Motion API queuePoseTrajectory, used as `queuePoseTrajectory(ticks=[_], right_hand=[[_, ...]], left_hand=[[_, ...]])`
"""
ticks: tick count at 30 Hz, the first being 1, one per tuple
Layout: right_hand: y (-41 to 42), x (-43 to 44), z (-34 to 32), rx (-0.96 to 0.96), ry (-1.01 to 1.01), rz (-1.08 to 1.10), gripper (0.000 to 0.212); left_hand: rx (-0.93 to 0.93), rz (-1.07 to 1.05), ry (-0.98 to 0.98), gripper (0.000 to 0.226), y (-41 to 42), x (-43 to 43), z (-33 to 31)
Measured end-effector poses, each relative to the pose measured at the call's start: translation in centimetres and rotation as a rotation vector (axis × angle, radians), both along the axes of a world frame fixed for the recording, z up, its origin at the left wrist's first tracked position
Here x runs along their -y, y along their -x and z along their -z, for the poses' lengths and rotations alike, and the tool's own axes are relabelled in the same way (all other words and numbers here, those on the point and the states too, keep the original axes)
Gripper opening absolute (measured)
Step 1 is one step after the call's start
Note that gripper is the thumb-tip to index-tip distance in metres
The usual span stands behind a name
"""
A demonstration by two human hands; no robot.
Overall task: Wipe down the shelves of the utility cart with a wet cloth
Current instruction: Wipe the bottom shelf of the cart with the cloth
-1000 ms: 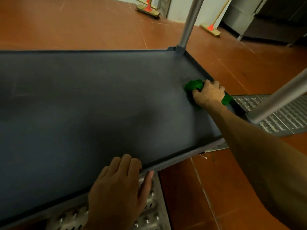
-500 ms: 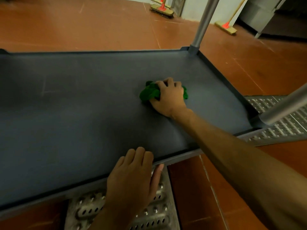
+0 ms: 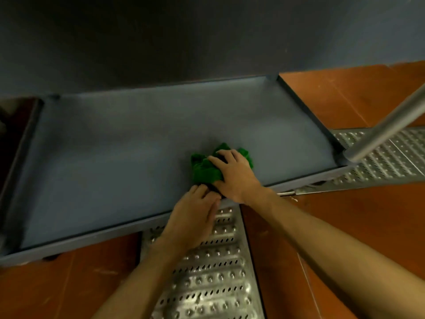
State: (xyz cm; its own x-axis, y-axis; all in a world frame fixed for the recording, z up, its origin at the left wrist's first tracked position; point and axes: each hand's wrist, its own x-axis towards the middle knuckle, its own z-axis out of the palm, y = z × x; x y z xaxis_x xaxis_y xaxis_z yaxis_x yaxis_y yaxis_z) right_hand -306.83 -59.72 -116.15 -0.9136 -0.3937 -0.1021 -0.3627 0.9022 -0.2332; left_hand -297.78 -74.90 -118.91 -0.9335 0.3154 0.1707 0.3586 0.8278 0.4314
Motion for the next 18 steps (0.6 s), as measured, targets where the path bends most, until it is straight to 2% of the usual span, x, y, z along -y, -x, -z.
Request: queuePoseTrajectory(ticks=[3, 8, 9, 12, 14, 16, 18], right_hand=[[-2.7, -0.2, -1.5, 0.041, -0.041, -0.027, 0.066], [-8.2, -0.5, -5.7, 0.126, -0.063, -0.095, 0.085], [-9.0, -0.7, -6.8, 0.145, -0.042, -0.092, 0.084], [-10.6, -1.3, -10.7, 0.102, 0.000, -0.146, 0.076], [-11.3, -1.6, -14.1, 0.098, -0.011, -0.202, 0.076], [-12.1, -1.7, -18.0, 0.105, 0.002, -0.235, 0.076], [-13.4, -1.9, -22.3, 0.110, 0.027, -0.253, 0.075]], left_hand=[[0.047, -0.135, -0.040, 0.025, -1.2, 3.3, -2.1], [0.182, -0.170, -0.083, 0.043, -3.9, 6.0, -7.4], [0.229, -0.154, -0.086, 0.049, -4.3, 5.8, -8.8], [0.402, -0.099, -0.045, 0.087, -6.1, 4.7, -12.8], [0.456, -0.092, -0.057, 0.102, -7.2, 4.0, -15.4], [0.445, -0.145, -0.109, 0.095, -8.3, 3.5, -18.1], [0.350, -0.210, -0.149, 0.065, -9.7, 3.5, -21.3]])
